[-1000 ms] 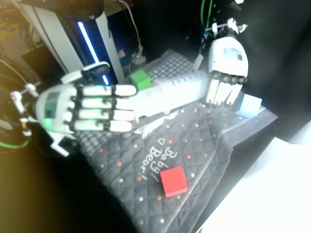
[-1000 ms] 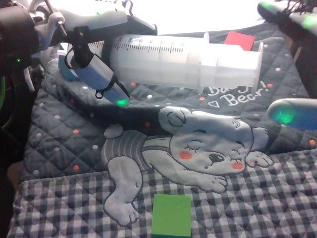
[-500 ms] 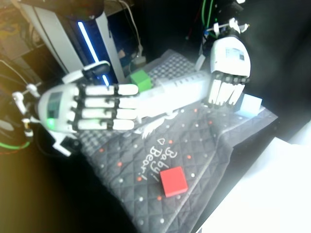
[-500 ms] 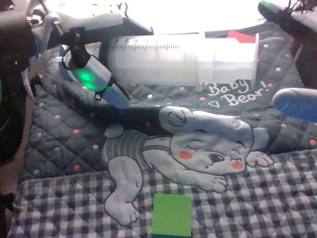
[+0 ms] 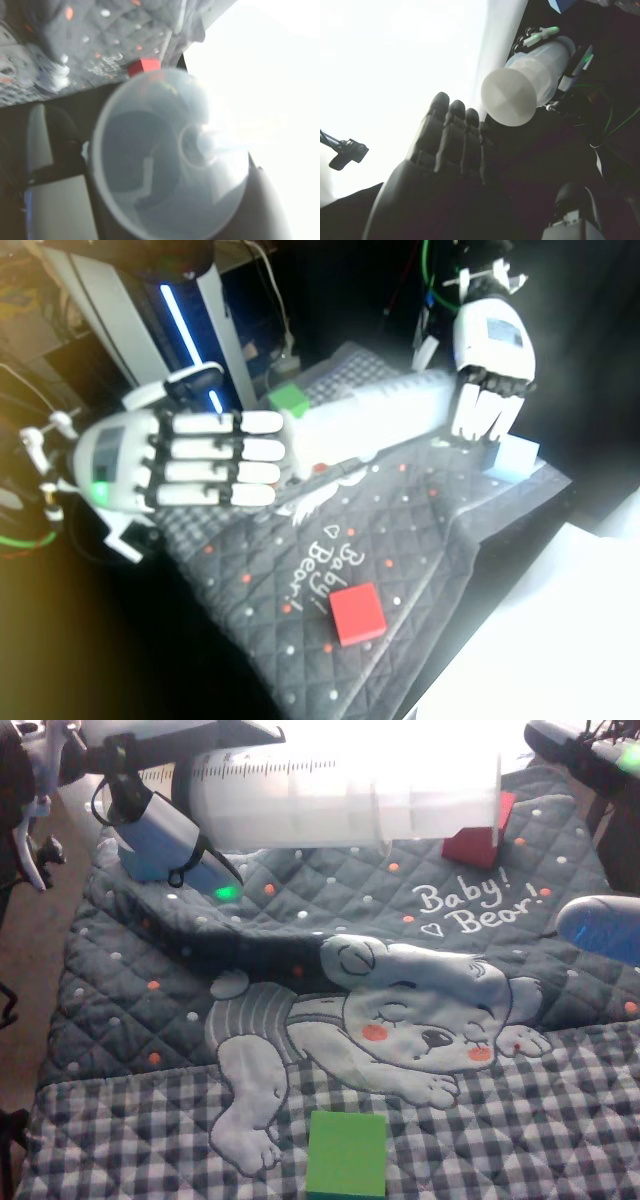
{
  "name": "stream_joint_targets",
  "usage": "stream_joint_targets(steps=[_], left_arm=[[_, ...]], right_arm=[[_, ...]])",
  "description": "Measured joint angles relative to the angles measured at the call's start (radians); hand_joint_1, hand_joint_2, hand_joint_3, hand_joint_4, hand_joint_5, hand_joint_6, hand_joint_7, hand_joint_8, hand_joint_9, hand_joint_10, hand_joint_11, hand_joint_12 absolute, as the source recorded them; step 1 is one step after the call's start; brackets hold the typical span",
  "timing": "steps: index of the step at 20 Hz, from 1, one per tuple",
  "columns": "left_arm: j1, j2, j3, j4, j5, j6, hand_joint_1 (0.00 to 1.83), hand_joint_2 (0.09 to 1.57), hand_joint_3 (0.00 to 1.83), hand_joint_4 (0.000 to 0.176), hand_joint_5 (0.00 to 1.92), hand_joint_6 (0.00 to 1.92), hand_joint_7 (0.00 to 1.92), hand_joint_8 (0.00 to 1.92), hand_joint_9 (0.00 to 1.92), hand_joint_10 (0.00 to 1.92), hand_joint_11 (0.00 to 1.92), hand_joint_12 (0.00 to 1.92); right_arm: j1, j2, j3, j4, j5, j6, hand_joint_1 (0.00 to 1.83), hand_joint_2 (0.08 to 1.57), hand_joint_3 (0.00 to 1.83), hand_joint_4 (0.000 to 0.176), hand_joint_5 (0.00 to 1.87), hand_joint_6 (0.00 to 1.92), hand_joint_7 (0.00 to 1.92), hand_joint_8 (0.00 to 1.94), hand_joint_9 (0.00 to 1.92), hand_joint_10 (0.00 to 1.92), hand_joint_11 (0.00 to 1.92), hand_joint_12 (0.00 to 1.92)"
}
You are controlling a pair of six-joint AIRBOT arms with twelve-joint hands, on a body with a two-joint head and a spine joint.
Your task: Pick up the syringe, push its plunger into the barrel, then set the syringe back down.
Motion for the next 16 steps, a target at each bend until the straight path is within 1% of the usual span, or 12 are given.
stream_joint_targets(steps=[1, 3, 5, 9, 11, 13, 15, 16], left_arm=[[-0.007, 0.004, -0.004, -0.003, 0.0, 0.004, 1.56, 1.14, 0.0, 0.0, 1.28, 1.92, 1.41, 1.92, 1.49, 1.92, 1.56, 1.92], [-0.018, 0.01, -0.008, -0.005, -0.008, 0.005, 1.57, 1.13, 0.0, 0.0, 1.28, 1.92, 1.42, 1.92, 1.5, 1.92, 1.57, 1.92], [-0.026, 0.014, -0.008, -0.005, -0.008, 0.008, 1.54, 1.15, 0.0, 0.0, 1.3, 1.92, 1.45, 1.92, 1.53, 1.92, 1.59, 1.92], [-0.037, 0.018, -0.008, -0.006, -0.007, 0.011, 1.56, 1.14, 0.0, 0.0, 1.3, 1.92, 1.47, 1.92, 1.56, 1.92, 1.61, 1.92], [-0.042, 0.019, -0.011, -0.008, -0.011, 0.011, 1.56, 1.14, 0.0, 0.0, 1.3, 1.92, 1.47, 1.92, 1.55, 1.92, 1.61, 1.92], [-0.05, 0.019, -0.011, -0.003, -0.008, 0.013, 1.55, 1.15, 0.0, 0.0, 1.31, 1.92, 1.47, 1.92, 1.55, 1.92, 1.61, 1.92], [-0.055, 0.019, -0.014, -0.005, -0.009, 0.013, 1.55, 1.15, 0.0, 0.0, 1.31, 1.92, 1.46, 1.92, 1.54, 1.92, 1.6, 1.92], [-0.058, 0.019, -0.014, -0.002, -0.006, 0.014, 1.55, 1.15, 0.0, 0.0, 1.31, 1.92, 1.46, 1.92, 1.54, 1.92, 1.6, 1.92]], right_arm=[[0.0, 0.0, -0.002, 0.001, 0.0, 0.0, 0.01, 0.9, 0.0, 0.0, 0.09, 0.0, 0.16, 0.0, 0.15, 0.0, 0.08, 0.15], [0.0, 0.0, -0.002, 0.003, 0.0, 0.0, 0.0, 0.92, 0.0, 0.0, 0.09, 0.0, 0.16, 0.0, 0.15, 0.0, 0.09, 0.15], [-0.001, 0.0, -0.003, 0.006, 0.0, 0.001, 0.0, 0.91, 0.0, 0.0, 0.11, 0.01, 0.18, 0.01, 0.17, 0.01, 0.1, 0.16], [-0.01, -0.003, -0.003, 0.013, -0.003, 0.002, 0.02, 0.89, 0.0, 0.0, 0.12, 0.0, 0.19, 0.01, 0.18, 0.01, 0.09, 0.15], [-0.01, -0.006, -0.003, 0.012, -0.003, 0.002, 0.05, 0.9, 0.0, 0.0, 0.11, 0.0, 0.16, 0.0, 0.14, 0.0, 0.1, 0.15], [-0.01, -0.014, -0.003, 0.013, -0.004, 0.002, 0.05, 0.92, 0.0, 0.0, 0.11, 0.0, 0.12, 0.0, 0.1, 0.0, 0.1, 0.09], [-0.01, -0.02, -0.003, 0.01, -0.003, 0.011, 0.13, 0.91, 0.0, 0.0, 0.11, 0.0, 0.14, 0.0, 0.11, 0.0, 0.11, 0.08], [-0.01, -0.026, -0.001, 0.011, -0.003, 0.014, 0.15, 0.93, 0.0, 0.0, 0.11, 0.0, 0.13, 0.0, 0.11, 0.0, 0.11, 0.08]])
